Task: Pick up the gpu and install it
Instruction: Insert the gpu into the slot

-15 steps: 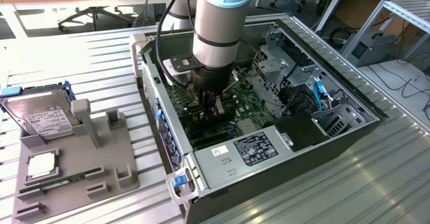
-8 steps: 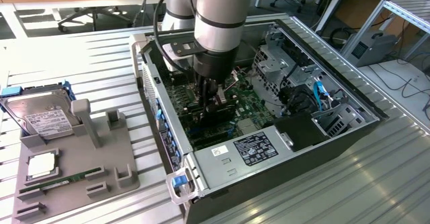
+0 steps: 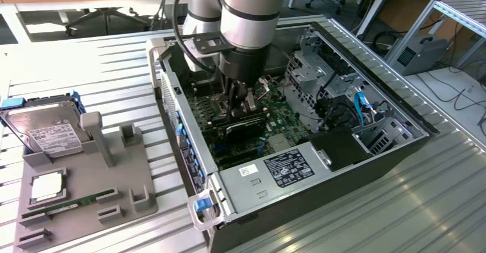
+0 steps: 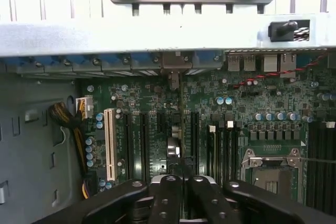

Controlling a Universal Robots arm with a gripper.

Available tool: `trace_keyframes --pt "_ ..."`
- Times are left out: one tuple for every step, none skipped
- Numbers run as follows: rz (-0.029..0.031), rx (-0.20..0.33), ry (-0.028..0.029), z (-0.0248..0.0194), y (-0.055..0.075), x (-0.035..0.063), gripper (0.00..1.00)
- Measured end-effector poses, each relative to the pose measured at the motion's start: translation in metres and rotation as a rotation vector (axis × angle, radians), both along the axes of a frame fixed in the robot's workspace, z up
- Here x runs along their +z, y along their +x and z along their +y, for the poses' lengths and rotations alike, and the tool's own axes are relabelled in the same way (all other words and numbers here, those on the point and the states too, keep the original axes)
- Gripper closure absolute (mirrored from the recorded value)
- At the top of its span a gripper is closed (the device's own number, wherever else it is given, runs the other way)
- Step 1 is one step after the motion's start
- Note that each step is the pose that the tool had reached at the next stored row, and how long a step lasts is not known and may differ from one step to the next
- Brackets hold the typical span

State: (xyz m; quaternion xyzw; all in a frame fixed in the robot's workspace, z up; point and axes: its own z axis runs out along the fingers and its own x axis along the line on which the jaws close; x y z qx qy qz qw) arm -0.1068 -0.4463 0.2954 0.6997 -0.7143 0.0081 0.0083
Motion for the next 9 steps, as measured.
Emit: trace_keyframes --pt "0.0048 0.000 -0.0002 0.0000 0.002 0.0000 0.89" --pt "0.0111 0.000 0.0001 0.0000 0.005 0.0000 0.89" --pt "0.0188 0.001 0.0002 0.0000 0.009 0.0000 0.89" --pt "0.0260 0.001 0.0002 0.0000 0.013 0.0001 0.89" --pt "0.0320 0.002 0.0002 0.0000 0.017 0.0000 0.89" --pt "0.0384 0.003 0.0003 0.0000 0.021 0.0000 0.89" --pt "0.0449 0.004 0.0004 0.0000 0.025 0.0000 0.89" --pt "0.0506 0.004 0.0004 0.0000 0.029 0.0000 0.89" --pt "0.0572 0.005 0.0006 0.0000 0.034 0.0000 0.89"
